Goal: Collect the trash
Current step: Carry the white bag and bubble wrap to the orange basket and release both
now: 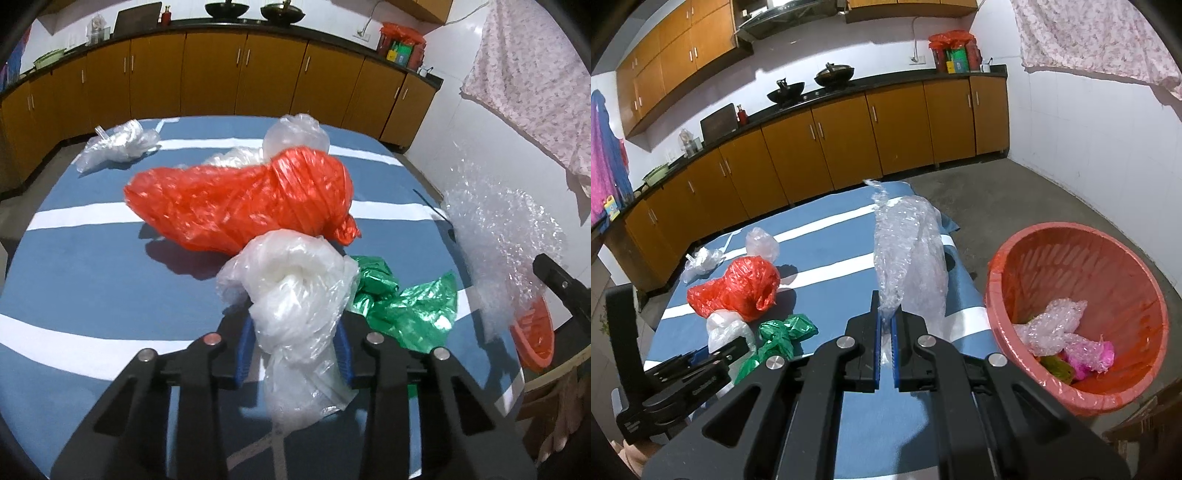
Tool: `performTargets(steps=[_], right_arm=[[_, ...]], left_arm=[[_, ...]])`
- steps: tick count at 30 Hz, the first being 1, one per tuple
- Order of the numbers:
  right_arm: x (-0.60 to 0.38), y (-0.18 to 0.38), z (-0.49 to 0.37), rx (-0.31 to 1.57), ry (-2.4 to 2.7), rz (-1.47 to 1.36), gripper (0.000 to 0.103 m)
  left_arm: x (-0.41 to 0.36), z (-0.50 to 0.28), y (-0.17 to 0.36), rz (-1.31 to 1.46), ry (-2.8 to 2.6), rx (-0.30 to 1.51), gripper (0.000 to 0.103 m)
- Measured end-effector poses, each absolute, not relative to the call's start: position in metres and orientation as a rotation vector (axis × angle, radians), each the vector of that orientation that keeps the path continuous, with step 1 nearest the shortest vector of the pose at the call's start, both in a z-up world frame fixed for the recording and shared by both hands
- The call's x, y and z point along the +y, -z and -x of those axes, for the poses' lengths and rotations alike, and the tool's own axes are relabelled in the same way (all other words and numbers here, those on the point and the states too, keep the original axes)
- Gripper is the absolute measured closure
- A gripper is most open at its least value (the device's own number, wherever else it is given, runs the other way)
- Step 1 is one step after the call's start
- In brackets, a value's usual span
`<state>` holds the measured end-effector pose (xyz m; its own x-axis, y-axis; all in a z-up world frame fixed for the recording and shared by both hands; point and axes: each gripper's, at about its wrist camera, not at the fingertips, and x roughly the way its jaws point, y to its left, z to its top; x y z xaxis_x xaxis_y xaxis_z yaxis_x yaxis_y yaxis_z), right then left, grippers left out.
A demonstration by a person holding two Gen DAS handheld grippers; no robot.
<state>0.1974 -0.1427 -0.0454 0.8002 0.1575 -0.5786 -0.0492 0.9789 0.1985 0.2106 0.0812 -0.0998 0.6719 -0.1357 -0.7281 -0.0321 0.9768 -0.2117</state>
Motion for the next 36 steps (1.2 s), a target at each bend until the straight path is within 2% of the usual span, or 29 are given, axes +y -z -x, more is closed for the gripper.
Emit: performTargets(steps=[16,36], right_arm=[[-0.15,0.025,-0.171,0.575,-0.108,-0.179,0.098],[-0.219,0.01,-0.146,0.497,0.047,-0.191,0.098]], left_arm=[[0.086,-0.179,0.038,0.202,0.099,0.675,0.068],[-0.021,-0.198,0.002,0.082,0.354,0.61,0.068]])
